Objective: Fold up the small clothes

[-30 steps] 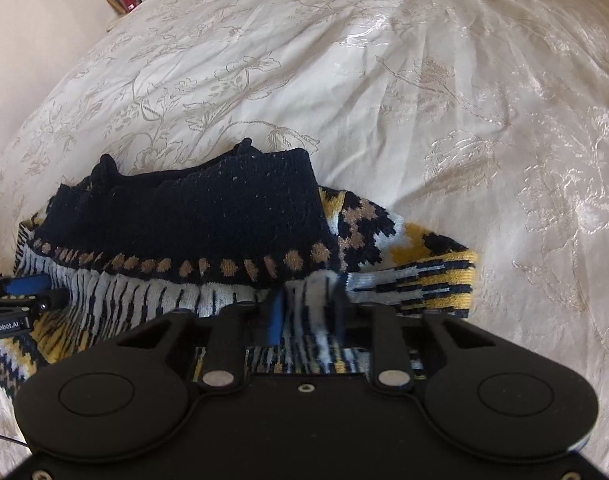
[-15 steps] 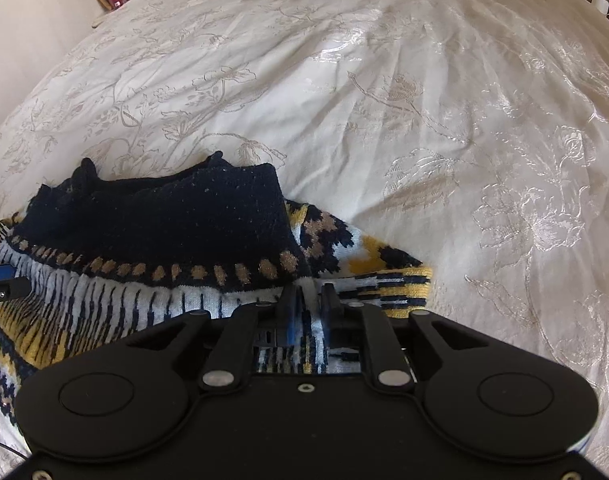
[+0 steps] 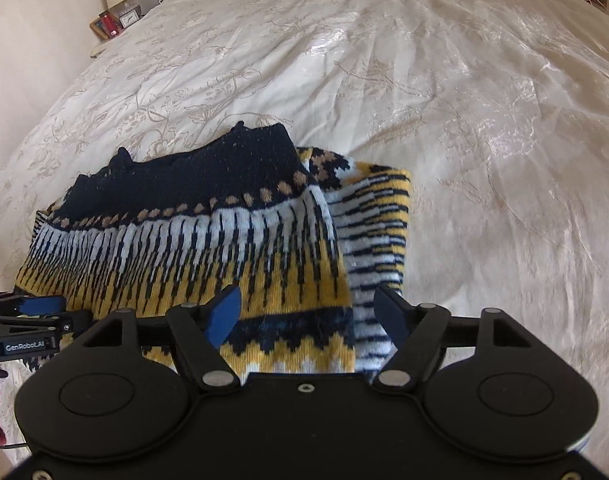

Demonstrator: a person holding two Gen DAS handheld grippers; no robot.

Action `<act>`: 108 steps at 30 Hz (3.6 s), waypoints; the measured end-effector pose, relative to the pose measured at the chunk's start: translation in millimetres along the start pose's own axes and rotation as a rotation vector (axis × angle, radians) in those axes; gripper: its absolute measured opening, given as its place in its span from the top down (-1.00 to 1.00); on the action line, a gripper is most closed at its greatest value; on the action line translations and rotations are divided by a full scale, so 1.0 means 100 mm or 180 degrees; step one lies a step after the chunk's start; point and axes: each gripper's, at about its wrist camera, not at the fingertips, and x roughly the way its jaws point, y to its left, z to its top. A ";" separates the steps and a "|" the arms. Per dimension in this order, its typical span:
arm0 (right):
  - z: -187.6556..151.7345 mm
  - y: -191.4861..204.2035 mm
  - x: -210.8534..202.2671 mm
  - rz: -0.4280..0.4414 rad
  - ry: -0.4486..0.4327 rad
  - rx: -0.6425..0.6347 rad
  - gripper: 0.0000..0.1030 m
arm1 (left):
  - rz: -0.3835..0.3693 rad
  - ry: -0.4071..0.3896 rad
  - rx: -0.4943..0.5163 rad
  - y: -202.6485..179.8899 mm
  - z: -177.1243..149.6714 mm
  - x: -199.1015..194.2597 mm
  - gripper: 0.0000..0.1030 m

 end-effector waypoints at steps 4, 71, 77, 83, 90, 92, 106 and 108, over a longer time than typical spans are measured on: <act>-0.12 -0.13 -0.02 -0.0012 0.0076 0.0201 -0.53 | -0.0019 0.0093 -0.0112 0.03 0.07 0.07 -0.19; 0.00 -0.73 0.61 0.1357 0.0394 0.0971 -1.00 | 0.0284 0.0296 -0.0245 -0.21 0.76 0.59 -0.91; 0.09 -0.73 0.61 0.1227 0.0557 0.1092 0.12 | 0.0189 0.0327 -0.0270 -0.19 0.78 0.57 -0.90; 0.20 -0.53 0.41 0.0986 0.0529 0.0877 0.34 | -0.0001 0.0210 -0.0520 0.11 0.77 0.17 -0.49; 0.37 -0.07 0.06 0.0807 0.0447 0.0722 0.38 | 0.0136 0.0031 -0.0537 0.62 0.44 -0.41 -0.49; 0.43 0.10 -0.01 0.0809 0.0453 0.0643 0.39 | 0.0161 0.0043 -0.0620 0.77 0.31 -0.54 -0.49; 0.75 1.67 0.00 0.0943 0.0545 -0.0067 0.42 | 0.0173 0.0069 -0.1158 1.59 -0.51 -0.98 -0.49; 0.75 1.89 0.10 0.0969 0.0590 -0.0148 0.43 | 0.0163 0.0062 -0.1195 1.67 -0.58 -1.01 -0.49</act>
